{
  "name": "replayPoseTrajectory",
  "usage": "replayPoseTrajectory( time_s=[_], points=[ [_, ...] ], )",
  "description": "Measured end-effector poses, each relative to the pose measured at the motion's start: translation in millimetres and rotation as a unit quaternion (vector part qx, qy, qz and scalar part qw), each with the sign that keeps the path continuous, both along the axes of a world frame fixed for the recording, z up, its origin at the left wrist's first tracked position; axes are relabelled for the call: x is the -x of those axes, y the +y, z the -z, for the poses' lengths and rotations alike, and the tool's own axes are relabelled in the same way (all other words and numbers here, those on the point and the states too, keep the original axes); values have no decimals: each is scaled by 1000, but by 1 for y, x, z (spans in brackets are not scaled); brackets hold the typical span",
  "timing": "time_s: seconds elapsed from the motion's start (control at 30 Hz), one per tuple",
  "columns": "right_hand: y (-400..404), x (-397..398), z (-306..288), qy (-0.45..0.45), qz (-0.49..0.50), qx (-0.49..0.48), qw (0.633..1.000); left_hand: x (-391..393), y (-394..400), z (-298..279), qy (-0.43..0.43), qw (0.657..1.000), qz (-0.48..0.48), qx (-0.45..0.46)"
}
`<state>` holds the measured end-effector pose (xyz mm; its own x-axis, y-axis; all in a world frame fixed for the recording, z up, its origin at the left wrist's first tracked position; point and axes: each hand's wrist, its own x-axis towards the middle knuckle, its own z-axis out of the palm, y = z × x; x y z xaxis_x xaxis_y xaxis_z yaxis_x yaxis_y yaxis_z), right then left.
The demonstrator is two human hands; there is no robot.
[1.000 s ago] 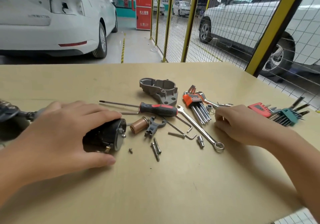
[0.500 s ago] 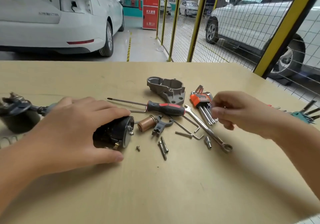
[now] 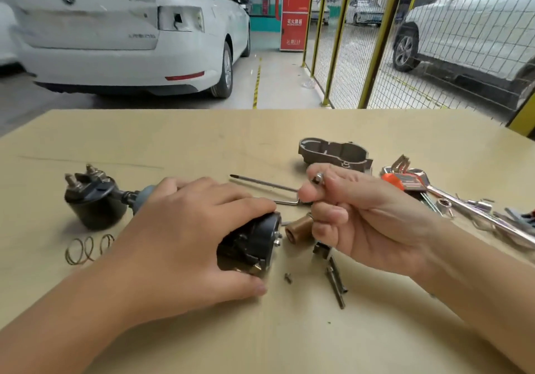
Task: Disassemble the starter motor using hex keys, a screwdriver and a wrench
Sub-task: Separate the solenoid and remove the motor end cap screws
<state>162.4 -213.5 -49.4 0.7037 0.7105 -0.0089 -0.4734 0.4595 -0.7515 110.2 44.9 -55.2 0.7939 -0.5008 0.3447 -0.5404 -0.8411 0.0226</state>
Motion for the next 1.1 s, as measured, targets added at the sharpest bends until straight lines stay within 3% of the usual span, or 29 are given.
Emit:
replayPoseTrajectory(
  time_s=[0.43,0.83,0.93,1.1],
  points=[
    [9,25,18,58,-93,-81,991,-5,-1,5,-19,999,13,33],
    [6,29,12,57,-86,-74,992,-3,-1,1,-2,1000,9,30],
    [5,30,10,68,-70,-40,994,-2,-2,0,-1,1000,10,28],
    [11,35,12,9,6,99,995,-1,-1,-1,-3,1000,10,25]
  ],
)
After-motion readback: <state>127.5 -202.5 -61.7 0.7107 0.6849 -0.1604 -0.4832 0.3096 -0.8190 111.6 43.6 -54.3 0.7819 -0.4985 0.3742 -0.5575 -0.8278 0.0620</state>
